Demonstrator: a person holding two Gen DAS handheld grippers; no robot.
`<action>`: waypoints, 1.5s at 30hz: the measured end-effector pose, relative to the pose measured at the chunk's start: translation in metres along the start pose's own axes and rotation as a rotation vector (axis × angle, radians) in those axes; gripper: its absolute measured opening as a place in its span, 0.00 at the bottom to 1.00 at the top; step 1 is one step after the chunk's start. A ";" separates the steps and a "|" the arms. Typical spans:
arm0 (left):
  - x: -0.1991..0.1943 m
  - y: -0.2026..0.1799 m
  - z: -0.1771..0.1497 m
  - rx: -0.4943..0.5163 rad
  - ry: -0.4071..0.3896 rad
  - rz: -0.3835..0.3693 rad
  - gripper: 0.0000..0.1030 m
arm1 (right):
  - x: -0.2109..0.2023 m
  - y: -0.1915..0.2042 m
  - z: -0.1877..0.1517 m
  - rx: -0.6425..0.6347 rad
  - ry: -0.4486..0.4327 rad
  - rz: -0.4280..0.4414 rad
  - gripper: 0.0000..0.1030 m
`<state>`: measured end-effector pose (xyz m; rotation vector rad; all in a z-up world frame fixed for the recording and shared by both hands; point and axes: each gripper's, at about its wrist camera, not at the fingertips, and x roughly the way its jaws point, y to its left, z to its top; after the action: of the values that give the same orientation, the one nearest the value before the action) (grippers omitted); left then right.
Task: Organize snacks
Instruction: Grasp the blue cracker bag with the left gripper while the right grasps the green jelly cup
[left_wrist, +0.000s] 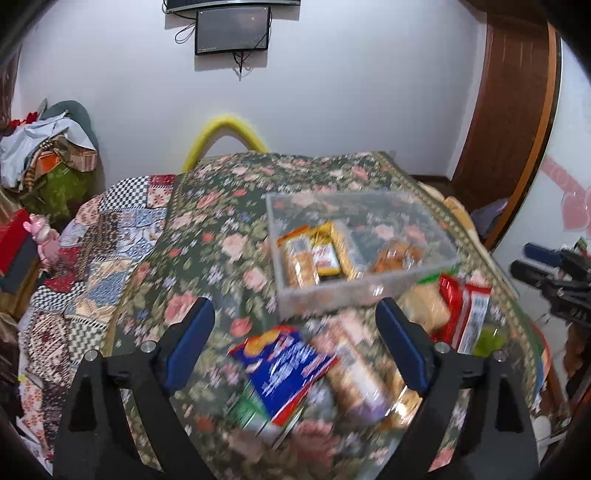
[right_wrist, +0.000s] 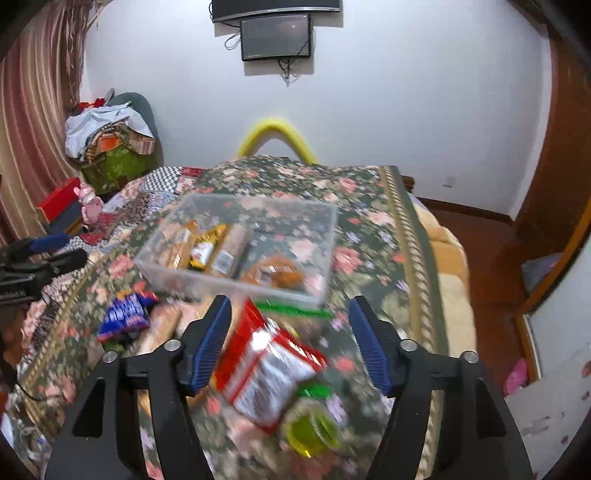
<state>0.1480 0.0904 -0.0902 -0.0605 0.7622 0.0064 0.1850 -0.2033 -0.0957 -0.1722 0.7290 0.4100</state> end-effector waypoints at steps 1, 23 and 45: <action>-0.001 0.002 -0.005 -0.005 0.009 0.001 0.88 | -0.001 -0.004 -0.007 0.013 0.007 0.001 0.69; 0.056 0.014 -0.065 -0.127 0.184 0.017 0.88 | 0.039 -0.019 -0.096 0.111 0.230 -0.001 0.63; 0.139 0.042 -0.065 -0.269 0.278 0.076 0.89 | 0.054 -0.023 -0.097 0.136 0.221 0.036 0.52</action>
<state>0.2027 0.1265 -0.2348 -0.2926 1.0379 0.1760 0.1719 -0.2364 -0.2030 -0.0769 0.9760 0.3781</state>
